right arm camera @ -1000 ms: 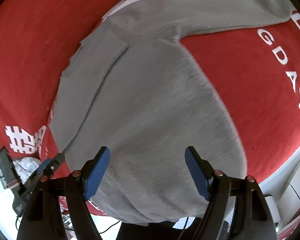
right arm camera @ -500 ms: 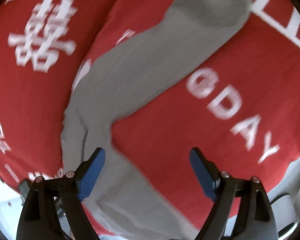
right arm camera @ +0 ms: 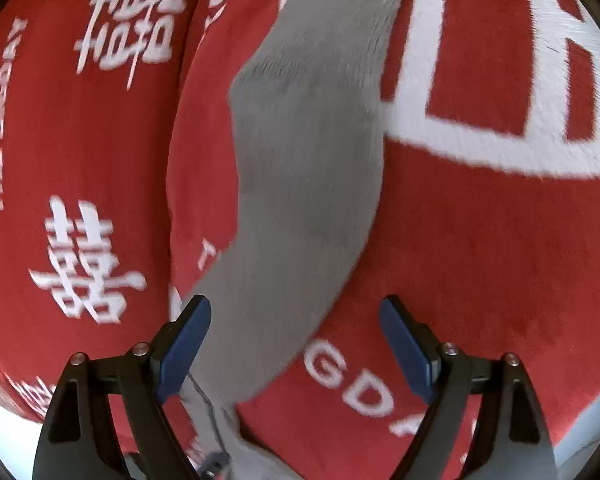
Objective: Fold small clothes
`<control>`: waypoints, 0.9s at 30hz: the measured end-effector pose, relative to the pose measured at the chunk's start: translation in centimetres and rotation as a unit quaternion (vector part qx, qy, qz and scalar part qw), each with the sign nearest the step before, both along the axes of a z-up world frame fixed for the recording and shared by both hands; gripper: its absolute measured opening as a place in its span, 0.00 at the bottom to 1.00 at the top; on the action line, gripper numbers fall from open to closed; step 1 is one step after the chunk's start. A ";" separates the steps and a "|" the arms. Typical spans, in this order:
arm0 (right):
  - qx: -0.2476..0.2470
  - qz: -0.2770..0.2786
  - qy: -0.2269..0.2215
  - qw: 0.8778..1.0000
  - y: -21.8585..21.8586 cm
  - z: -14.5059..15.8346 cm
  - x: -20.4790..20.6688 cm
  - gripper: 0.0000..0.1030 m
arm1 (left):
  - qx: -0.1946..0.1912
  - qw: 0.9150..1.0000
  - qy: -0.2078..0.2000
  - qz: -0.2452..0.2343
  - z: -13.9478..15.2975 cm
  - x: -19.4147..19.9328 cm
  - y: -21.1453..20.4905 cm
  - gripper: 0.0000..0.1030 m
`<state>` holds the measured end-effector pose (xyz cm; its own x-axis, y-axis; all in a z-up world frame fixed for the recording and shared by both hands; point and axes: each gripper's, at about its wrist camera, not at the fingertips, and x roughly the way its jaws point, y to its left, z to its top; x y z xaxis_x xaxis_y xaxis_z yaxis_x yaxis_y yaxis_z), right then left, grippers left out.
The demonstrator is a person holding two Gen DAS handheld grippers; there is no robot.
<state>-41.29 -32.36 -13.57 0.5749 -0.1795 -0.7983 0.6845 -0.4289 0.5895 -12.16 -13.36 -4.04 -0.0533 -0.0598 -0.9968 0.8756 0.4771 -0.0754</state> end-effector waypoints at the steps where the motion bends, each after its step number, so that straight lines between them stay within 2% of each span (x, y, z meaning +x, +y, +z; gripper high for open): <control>1: -0.002 -0.009 -0.008 1.000 -0.4 -0.2 -0.1 0.86 | 0.000 1.000 -0.002 -0.002 -0.1 -0.1 -0.3 0.99; 8: -0.011 -0.036 -0.062 0.997 -2.8 -1.2 -0.1 0.86 | 0.006 1.000 -0.010 -0.009 -0.9 -0.7 -1.7 0.99; 10: -0.007 -0.037 -0.064 0.997 -3.1 -1.2 0.3 0.79 | 0.009 1.000 -0.012 -0.011 -1.0 -1.1 -2.1 0.99; 11: -0.002 -0.039 -0.065 0.997 -3.1 -1.2 0.2 0.63 | 0.010 1.000 -0.012 -0.011 -1.0 -1.0 -2.0 0.99; 12: 0.006 -0.045 -0.068 0.997 -3.1 -1.4 0.2 0.26 | 0.010 1.000 -0.012 -0.011 -1.0 -1.1 -2.1 0.99; 13: 0.017 -0.051 -0.077 0.996 -2.9 -1.8 -0.1 0.06 | 0.010 1.000 -0.011 -0.011 -1.1 -1.1 -2.1 0.99; 15: 0.020 -0.071 -0.108 0.991 -2.5 -2.1 -0.6 0.05 | 0.012 1.000 -0.011 -0.010 -1.2 -1.2 -2.4 0.99; 18: -0.005 -0.066 -0.140 0.988 -2.4 -1.1 -0.3 0.05 | 0.011 1.000 -0.016 -0.006 -1.0 -0.8 -1.5 0.99; 19: -0.014 -0.063 -0.164 0.984 -2.4 -0.6 0.1 0.05 | 0.009 1.000 -0.017 -0.005 -1.0 -0.8 -1.5 0.99; 24: -0.058 0.009 -0.235 0.970 -3.3 3.2 4.5 0.05 | 0.000 1.000 -0.019 0.008 -0.5 0.1 -0.4 0.99; 27: -0.079 0.044 -0.274 0.958 -3.6 5.7 8.2 0.05 | -0.020 0.999 -0.021 0.038 0.5 2.1 1.1 0.99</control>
